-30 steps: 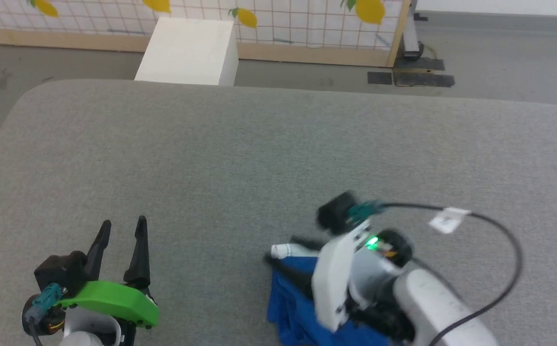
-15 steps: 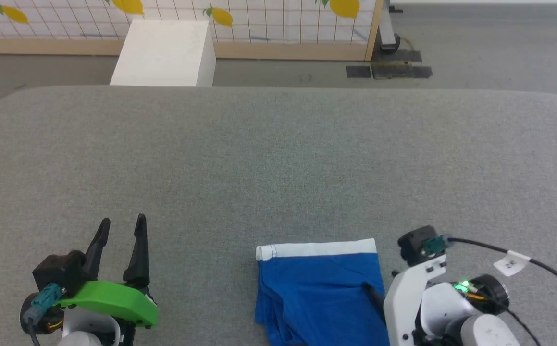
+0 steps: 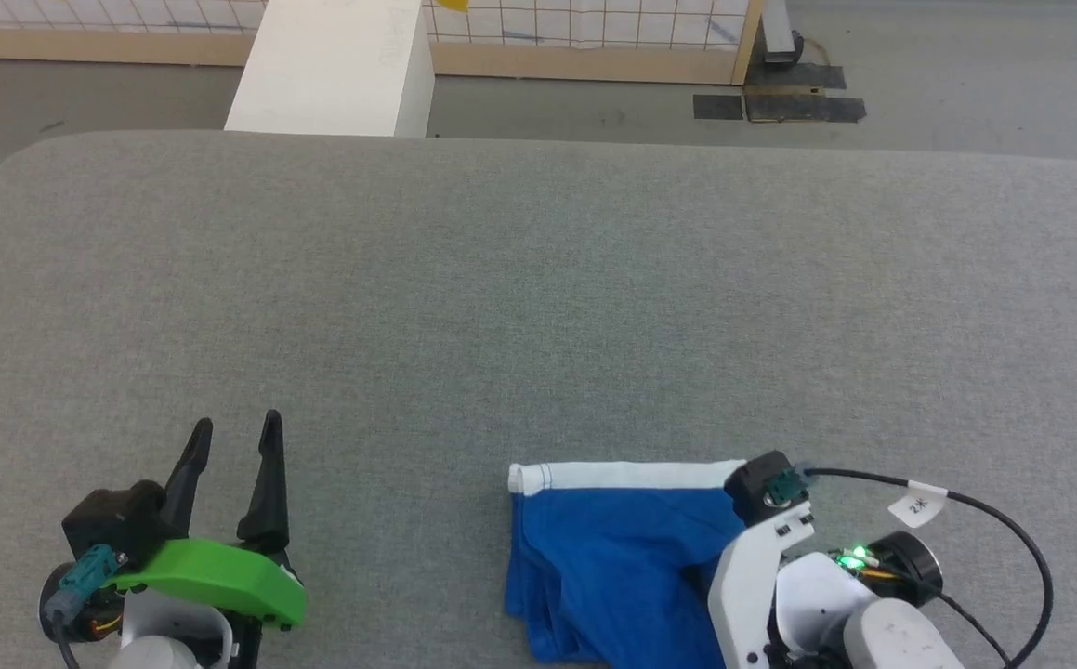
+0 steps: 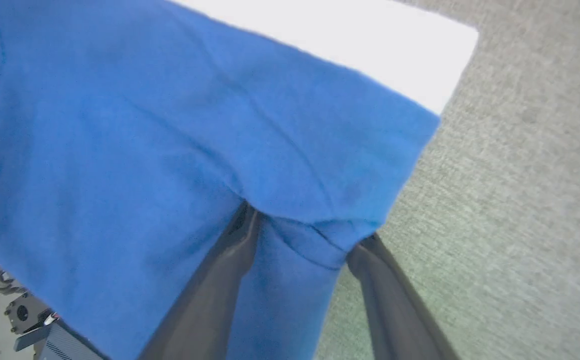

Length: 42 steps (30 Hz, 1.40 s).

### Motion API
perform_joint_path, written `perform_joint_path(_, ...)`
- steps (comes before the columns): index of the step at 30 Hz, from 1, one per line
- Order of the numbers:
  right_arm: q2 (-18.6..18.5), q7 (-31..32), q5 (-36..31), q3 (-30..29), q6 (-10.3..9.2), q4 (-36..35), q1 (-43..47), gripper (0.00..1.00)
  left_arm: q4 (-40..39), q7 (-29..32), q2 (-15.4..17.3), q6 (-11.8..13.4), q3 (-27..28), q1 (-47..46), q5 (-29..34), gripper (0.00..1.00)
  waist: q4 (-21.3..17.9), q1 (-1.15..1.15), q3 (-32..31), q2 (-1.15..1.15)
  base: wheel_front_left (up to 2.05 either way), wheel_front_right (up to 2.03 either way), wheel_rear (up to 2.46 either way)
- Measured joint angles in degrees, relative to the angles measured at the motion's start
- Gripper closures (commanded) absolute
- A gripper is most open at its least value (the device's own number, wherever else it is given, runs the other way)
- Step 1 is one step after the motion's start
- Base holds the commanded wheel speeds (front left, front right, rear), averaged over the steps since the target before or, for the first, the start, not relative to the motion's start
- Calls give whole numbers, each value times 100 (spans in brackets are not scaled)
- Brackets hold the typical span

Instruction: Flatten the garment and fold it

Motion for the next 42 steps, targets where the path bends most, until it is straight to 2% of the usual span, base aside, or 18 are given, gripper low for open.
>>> perform_joint_path(5, 12, -45, -68, 71, 1, 102, -142, 100, 0, -18, 5, 4, 31, -1, -42, 0, -34, 0, -43, 0, 0, 0, 0)
perform_joint_path(9, -68, 160, -265, 443, 1, 80, -358, 100, -103, -70, 26, 62, 111, 34, -48, 0, -207, 0, -67, 0, 0, 0, 0)
perform_joint_path(16, -1085, 612, 23, 1397, 1, -154, -1264, 100, -375, -123, 92, 166, 283, 267, -102, 0, -864, 0, -76, 0, 0, 0, 0)
perform_joint_path(22, -1529, 713, 441, 1512, 1, -126, -1903, 100, -621, -20, 248, 180, 282, 254, -94, 0, -1648, 0, 52, 0, 0, 0, 0)
perform_joint_path(28, -1624, 547, 482, 1051, 1, 187, -2442, 100, -937, 236, 534, 203, 328, 175, -37, 0, -2357, 0, 337, 0, 0, 0, 0)
perform_joint_path(32, -1623, 305, 379, 509, 1, 458, -2789, 100, -1226, 443, 803, 203, 438, 82, -19, 0, -2630, 0, 686, 0, 0, 0, 0)
perform_joint_path(37, -1742, 165, 41, -218, 1, 723, -3034, 100, -1536, 628, 1087, 204, 591, -38, 2, 0, -2797, 0, 1166, 0, 0, 0, 0)
perform_joint_path(42, -1848, 148, -343, -1078, 1, 888, -3131, 100, -1750, 719, 1272, 214, 783, -60, 0, 0, -2752, 1, 1700, 0, 0, 0, 0)
